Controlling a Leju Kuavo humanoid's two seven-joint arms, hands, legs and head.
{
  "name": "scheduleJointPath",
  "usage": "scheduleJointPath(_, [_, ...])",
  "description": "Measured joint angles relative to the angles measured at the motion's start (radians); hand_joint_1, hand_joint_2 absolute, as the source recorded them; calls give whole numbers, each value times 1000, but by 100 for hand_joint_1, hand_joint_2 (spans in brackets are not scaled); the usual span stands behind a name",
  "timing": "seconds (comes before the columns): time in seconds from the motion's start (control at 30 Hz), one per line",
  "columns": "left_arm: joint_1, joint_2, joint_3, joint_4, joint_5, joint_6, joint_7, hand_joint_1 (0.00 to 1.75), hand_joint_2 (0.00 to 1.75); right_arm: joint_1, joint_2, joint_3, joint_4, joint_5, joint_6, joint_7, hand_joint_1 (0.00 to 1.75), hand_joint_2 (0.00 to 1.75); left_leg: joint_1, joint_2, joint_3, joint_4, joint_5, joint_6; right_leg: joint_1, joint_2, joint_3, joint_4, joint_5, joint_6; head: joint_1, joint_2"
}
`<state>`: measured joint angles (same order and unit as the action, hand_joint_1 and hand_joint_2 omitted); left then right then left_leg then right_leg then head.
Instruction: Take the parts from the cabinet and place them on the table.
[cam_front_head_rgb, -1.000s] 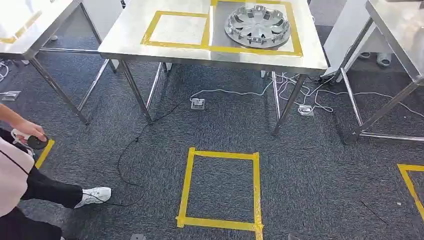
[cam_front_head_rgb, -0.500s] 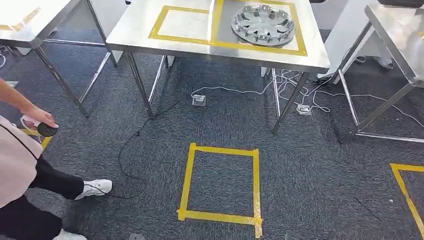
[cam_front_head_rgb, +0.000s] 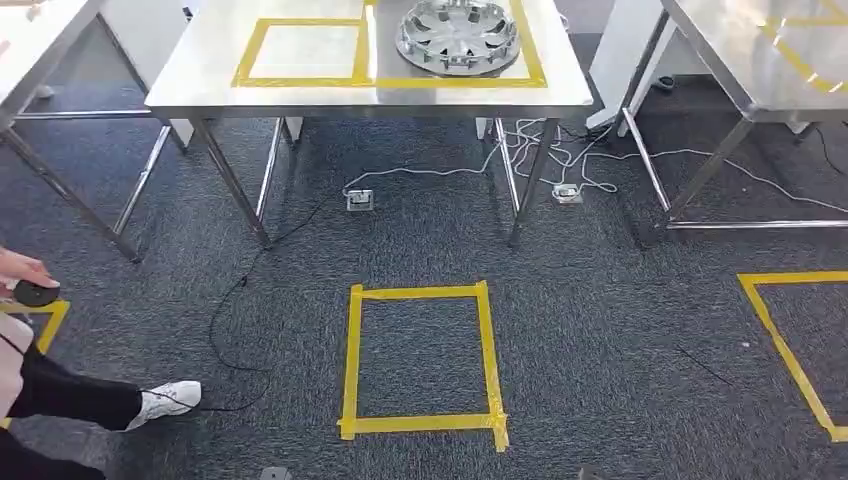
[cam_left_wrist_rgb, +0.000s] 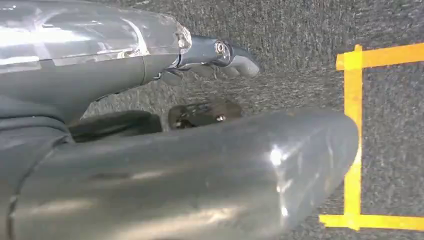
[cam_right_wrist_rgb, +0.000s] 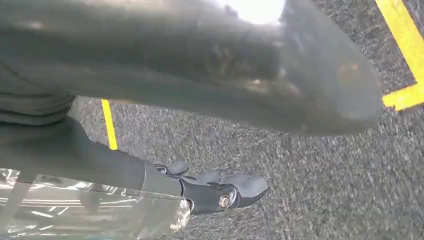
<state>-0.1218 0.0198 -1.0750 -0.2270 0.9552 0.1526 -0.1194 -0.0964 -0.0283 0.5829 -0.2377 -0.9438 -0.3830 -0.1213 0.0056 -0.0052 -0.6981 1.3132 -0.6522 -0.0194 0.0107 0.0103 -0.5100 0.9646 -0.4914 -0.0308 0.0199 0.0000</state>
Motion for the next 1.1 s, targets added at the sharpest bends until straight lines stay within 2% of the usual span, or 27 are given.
scheduleJointPath(0.03, [0, 0, 0, 0, 0, 0, 0, 0, 0, 2, 0, 0, 0, 0, 0, 0, 0, 0, 0, 1, 4, 1, 12, 0, 0, 11, -3, 4, 1, 1, -1, 0])
scheduleJointPath(0.07, [0, 0, 0, 0, 1, 0, 0, 0, 0, 4, 0, 0, 1, 0, 0, 0, 0, 0, 2, 1, 28, -40, 43, 0, -1, 22, -6, 9, 1, 1, -4, 0])
scheduleJointPath(0.1, [0, 1, 0, 0, 2, 0, 0, 0, 0, 4, 0, 0, 1, 0, 0, 0, 0, 0, 4, -5, 70, -112, 86, 0, -3, 33, -7, 15, -1, 4, -6, 0])
scheduleJointPath(0.13, [0, 1, 0, 0, 3, 0, 0, 0, 0, 4, 0, 0, 1, 0, 0, 0, 0, 0, 7, -32, 120, -203, 128, -1, -5, 44, -10, 24, -4, 9, -8, 0])
scheduleJointPath(0.17, [0, 1, 0, 0, 3, 0, 0, 0, 0, 3, 0, 0, 2, 0, 0, 0, 0, 0, 15, -104, 150, -263, 131, 1, -8, 52, -16, 33, -8, 15, -13, 0])
scheduleJointPath(0.2, [0, 1, 0, 0, 3, 0, 0, 0, 0, -2, -1, 0, 2, -1, 0, 0, 0, 0, 18, -114, 158, -284, 123, 3, -2, 63, -28, 50, -13, 22, -20, 0])
scheduleJointPath(0.3, [5, 3, 0, 0, 4, 2, 3, 0, 0, -4, 0, 0, 2, -3, 0, 0, 0, 0, 9, -73, 156, -276, 122, 14, -13, 109, -41, 45, 0, 42, -17, 0])
scheduleJointPath(0.33, [4, 2, 0, -1, 4, 3, 2, 0, 0, -3, -1, 0, 2, -5, -1, 0, 0, 0, 19, -54, 157, -283, 126, 20, -12, 122, -47, 49, -2, 45, -18, 0])
scheduleJointPath(0.37, [2, 3, 0, 0, 5, 3, 3, 0, 0, 0, 2, 1, 2, -7, -1, 0, 0, 0, 18, -38, 159, -283, 127, 23, -7, 71, -56, 67, -19, 50, -16, 0])
scheduleJointPath(0.4, [3, 1, 0, -1, 5, 3, 3, 0, 0, -3, 3, 2, 2, -8, -1, 0, 0, 0, 16, -19, 158, -283, 125, 28, -9, 30, -79, 118, -53, 58, -1, 0])
scheduleJointPath(0.43, [5, 2, 0, -1, 5, 3, 3, 0, 0, -6, 3, 5, 2, -8, -1, 2, 0, 0, 14, 0, 157, -283, 124, 30, -12, 10, -114, 193, -94, 65, 8, 0])
scheduleJointPath(0.47, [7, 2, 0, -1, 5, 3, 3, 0, 0, -9, 3, 7, 2, -9, -2, 2, 0, 0, 12, 21, 156, -283, 123, 32, -14, 1, -150, 270, -129, 69, 10, 0])
scheduleJointPath(0.5, [8, 3, 0, 0, 5, 3, 5, 0, 0, -8, 4, 8, 2, -9, -1, 3, 0, 0, 12, 38, 155, -283, 122, 32, -17, -4, -177, 332, -151, 73, 12, 0])
scheduleJointPath(0.53, [7, 3, 0, 0, 5, 3, 6, 0, 0, -4, 5, 9, 2, -10, -1, 3, 0, 0, 12, 53, 155, -282, 122, 32, -19, -7, -184, 355, -147, 74, 16, 0])
scheduleJointPath(0.57, [6, 3, 0, 0, 5, 3, 6, 0, 0, 1, 5, 9, 2, -10, -1, 3, 0, 0, 12, 64, 155, -282, 121, 31, -20, -9, -167, 328, -119, 74, 19, 0])
scheduleJointPath(0.63, [2, 3, 0, -1, 5, 3, 6, 0, 0, 6, 5, 11, 3, -10, -1, 3, 0, 0, 12, 82, 158, -283, 119, 29, -19, -25, -84, 165, -29, 66, 26, 0])
scheduleJointPath(0.67, [0, 2, 0, -1, 5, 3, 6, 0, 0, 5, 5, 13, 4, -10, -1, 3, 0, 0, 11, 90, 160, -283, 118, 27, -15, -60, -41, 79, 2, 56, 29, 0])
scheduleJointPath(0.7, [-1, 2, 0, -1, 5, 3, 6, 0, 0, 2, 4, 15, 4, -10, -1, 3, 0, 0, 7, 96, 159, -283, 117, 23, -2, -94, -29, 54, -18, 49, 29, 0])
scheduleJointPath(0.77, [0, 2, 0, -1, 5, 3, 6, 0, 0, 0, 5, 16, 4, -10, -2, 3, 0, 0, 6, 114, 158, -284, 119, 12, 1, -81, -35, 46, -15, 37, 28, 0])
scheduleJointPath(0.83, [-2, 1, 0, -2, 6, 3, 7, 0, 0, 2, 4, 16, 4, -10, -3, 3, 0, 0, 5, 134, 172, -293, 120, 0, 1, -58, -35, 34, -9, 23, 29, 0])
scheduleJointPath(0.87, [-4, 1, 0, -2, 5, 3, 7, 0, 0, 6, 6, 16, 4, -11, -4, 3, 0, 0, 10, 81, 167, -278, 105, -8, -9, -54, -22, 20, 1, 16, 29, 0])
scheduleJointPath(0.9, [-4, 1, 0, -2, 6, 3, 7, 0, 0, 5, 8, 17, 5, -12, -4, 3, 0, 0, 11, 11, 154, -243, 78, -8, -11, -46, -21, 17, 5, 10, 19, 0])
scheduleJointPath(0.93, [-3, 1, 0, -2, 6, 3, 7, 0, 0, 2, 7, 17, 5, -12, -5, 3, 0, 0, 10, -6, 124, -175, 38, -8, -10, -32, -24, 17, 8, 5, 13, 0])
scheduleJointPath(1.0, [3, 3, 0, -1, 6, 3, 10, 0, 0, -1, 9, 17, 5, -13, -5, 3, 0, 0, 10, -7, 53, -30, -22, -10, -6, -4, -26, 18, 9, 3, 2, 0])
scheduleJointPath(1.03, [5, 3, 0, -1, 6, 3, 11, 0, 0, 1, 9, 17, 5, -13, -6, 3, 0, 0, 9, -4, 33, 0, -20, -10, -6, 10, -26, 19, 9, 3, 0, 0])
scheduleJointPath(1.07, [5, 4, 0, -1, 6, 3, 11, 0, 0, 3, 9, 17, 6, -13, -6, 3, 0, 0, 10, -1, 36, -15, 6, -10, -6, 24, -26, 22, 8, 3, -2, 0])
scheduleJointPath(1.1, [5, 5, 0, -1, 6, 3, 11, 0, 0, 4, 9, 17, 6, -13, -6, 3, 0, 0, 11, 0, 55, -66, 48, -10, -7, 37, -26, 25, 6, 5, -4, 0])
